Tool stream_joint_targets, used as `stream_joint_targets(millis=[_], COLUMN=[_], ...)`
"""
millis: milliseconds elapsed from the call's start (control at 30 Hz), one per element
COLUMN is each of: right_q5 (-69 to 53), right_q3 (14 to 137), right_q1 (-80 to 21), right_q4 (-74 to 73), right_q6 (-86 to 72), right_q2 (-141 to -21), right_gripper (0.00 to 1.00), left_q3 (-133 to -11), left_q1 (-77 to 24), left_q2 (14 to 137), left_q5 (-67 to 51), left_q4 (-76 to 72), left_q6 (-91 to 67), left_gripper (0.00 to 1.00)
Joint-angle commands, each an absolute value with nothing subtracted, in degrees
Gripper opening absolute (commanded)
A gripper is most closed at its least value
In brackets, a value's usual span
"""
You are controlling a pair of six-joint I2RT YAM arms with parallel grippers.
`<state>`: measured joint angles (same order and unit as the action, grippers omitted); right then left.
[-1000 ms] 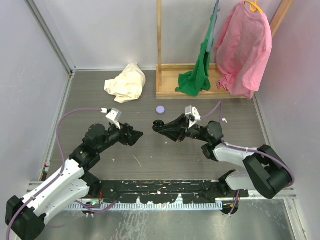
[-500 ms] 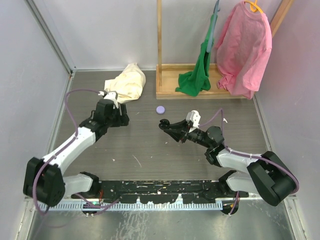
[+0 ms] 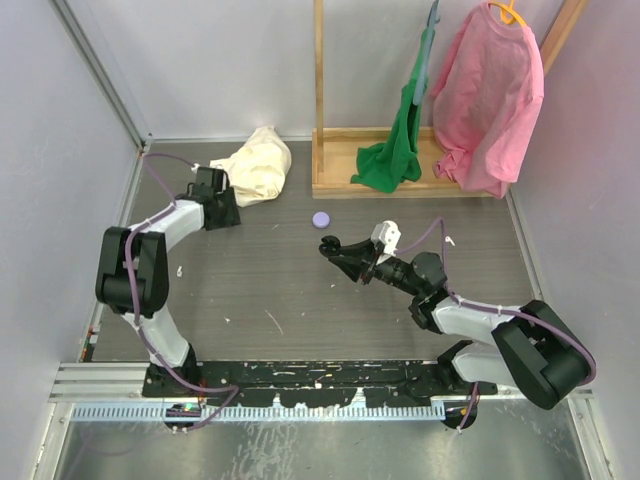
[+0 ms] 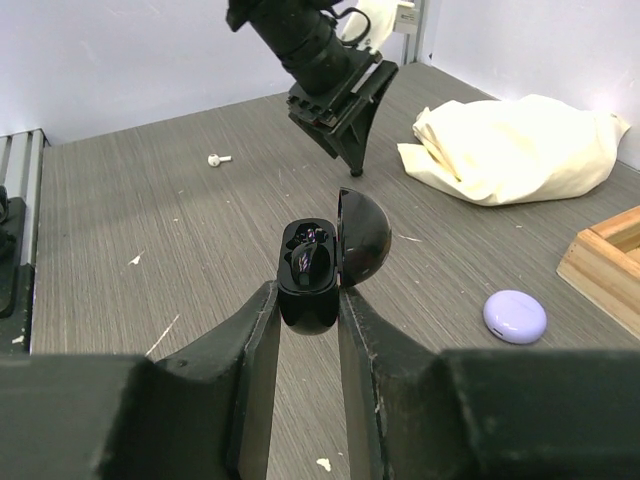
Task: Insert the wireless bluetooth earbuds into the charging case
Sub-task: Move the earbud to the center of the board.
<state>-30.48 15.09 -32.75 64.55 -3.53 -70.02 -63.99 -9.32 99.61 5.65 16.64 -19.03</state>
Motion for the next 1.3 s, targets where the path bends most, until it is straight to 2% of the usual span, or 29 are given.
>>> stream_joint_targets(millis=[0,200,367,567,800,1033,1267], right_q5=[-29.48,-29.81,-29.76,-29.84,-29.49,-28.52,-25.22], right_q3=[15.47,15.82,15.82,15.99,16.09,15.84,15.0], right_q1=[-32.43,-32.43,-32.45,-32.43,-32.43,-32.43,-32.43], right_q4=[67.03,66.72,66.58,66.37,65.75,65.7,65.37], right_q6=[-2.57,-2.58,-2.56,-2.54,-2.3,-2.09,-0.92], right_q2=[-70.23,-71.09,-71.09,-71.15,-71.03,-70.58,-68.88], right_gripper=[0.01,0.01,0.01,0.01,0.01,0.01,0.01], left_q3=[-70.0,-72.59,-74.94,-78.06,-76.0,-70.83,-65.57], left_q1=[-8.59,-7.36,-7.06,-6.95,-7.13,-12.08,-22.23], left_q2=[103.42,106.62,109.59,112.64,110.47,104.47,98.08], left_q5=[7.11,6.14,5.65,4.29,-0.05,-4.2,-3.84], left_q4=[18.33,19.15,20.52,23.58,25.27,25.71,26.89], left_q6=[-16.62,-15.73,-15.16,-14.31,-13.49,-13.03,-12.26], left_gripper=[0.48,0.45,0.38,0.26,0.12,0.11,0.11])
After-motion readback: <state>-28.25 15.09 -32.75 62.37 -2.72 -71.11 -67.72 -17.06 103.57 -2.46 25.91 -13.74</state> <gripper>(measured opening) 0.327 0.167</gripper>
